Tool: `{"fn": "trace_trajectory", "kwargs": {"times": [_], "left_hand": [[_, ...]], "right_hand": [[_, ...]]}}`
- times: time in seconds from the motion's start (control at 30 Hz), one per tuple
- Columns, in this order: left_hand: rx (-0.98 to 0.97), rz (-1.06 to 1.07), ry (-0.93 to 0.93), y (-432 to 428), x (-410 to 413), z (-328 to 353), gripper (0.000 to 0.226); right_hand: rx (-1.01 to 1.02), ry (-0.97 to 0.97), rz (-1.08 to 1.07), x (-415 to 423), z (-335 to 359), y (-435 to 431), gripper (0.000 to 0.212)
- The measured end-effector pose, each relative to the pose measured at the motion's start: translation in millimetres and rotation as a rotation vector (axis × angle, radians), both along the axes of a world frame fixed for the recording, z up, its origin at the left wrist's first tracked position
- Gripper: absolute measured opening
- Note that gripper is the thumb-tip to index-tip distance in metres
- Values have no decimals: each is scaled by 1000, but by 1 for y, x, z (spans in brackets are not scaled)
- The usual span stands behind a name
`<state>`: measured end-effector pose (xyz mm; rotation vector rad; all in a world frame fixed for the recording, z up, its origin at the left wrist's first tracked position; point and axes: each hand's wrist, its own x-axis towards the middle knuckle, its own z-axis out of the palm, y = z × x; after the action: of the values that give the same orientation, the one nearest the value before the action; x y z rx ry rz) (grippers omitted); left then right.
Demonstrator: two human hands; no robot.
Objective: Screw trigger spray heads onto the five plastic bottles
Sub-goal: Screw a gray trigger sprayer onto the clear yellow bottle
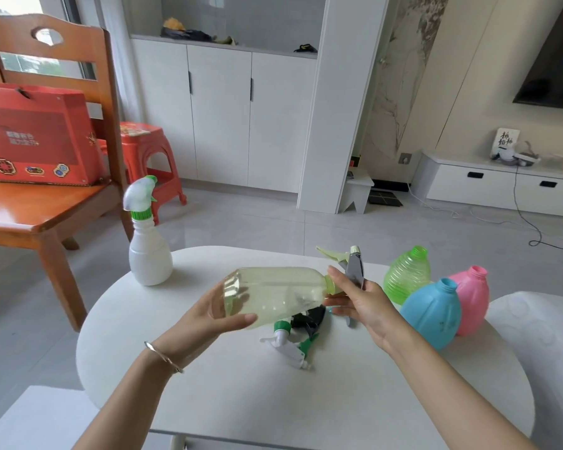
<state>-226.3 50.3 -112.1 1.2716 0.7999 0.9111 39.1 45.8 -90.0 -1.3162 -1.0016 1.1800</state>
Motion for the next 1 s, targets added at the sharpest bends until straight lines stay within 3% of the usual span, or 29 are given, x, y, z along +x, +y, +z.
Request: {"fn": "trace_trajectory", "kwargs": {"times": [0.1,0.17,0.27,0.4,0.5,0.67,0.77,0.83,0.9,1.0], "left_hand": [[-130,-53,20,-4,5,0,66],[-79,-26,65,-3,7,-4,57],[74,11,32,-2,5,-6,77],[-149,41,-243,0,12,-1,44],[-99,-30,-160,-1,11,0,42],[-12,-84,-102,-1,0,2,84],[-169,-183,-33,-7,3,5,61],[-116,-134,84,-8,7,2,54],[33,-30,144,-8,9,0,68],[81,87,118,-5,8,-2,89]], "right_hand": [[28,-33,0,-7,-2,-1,25],[28,-40,-18,-6,-3,-1,24],[4,-3,-26,-3,-1,0,26],[23,21,-12,-6,-2,1,27],[-11,13,-58,-5,-3,2,28],[-81,24,9,0,2,2,39],[-50,-49,1,2,3,4,47],[-47,-80,-13,3,2,4,38],[-30,-43,-9,3,4,3,29],[10,45,2,2,8,1,25]]}}
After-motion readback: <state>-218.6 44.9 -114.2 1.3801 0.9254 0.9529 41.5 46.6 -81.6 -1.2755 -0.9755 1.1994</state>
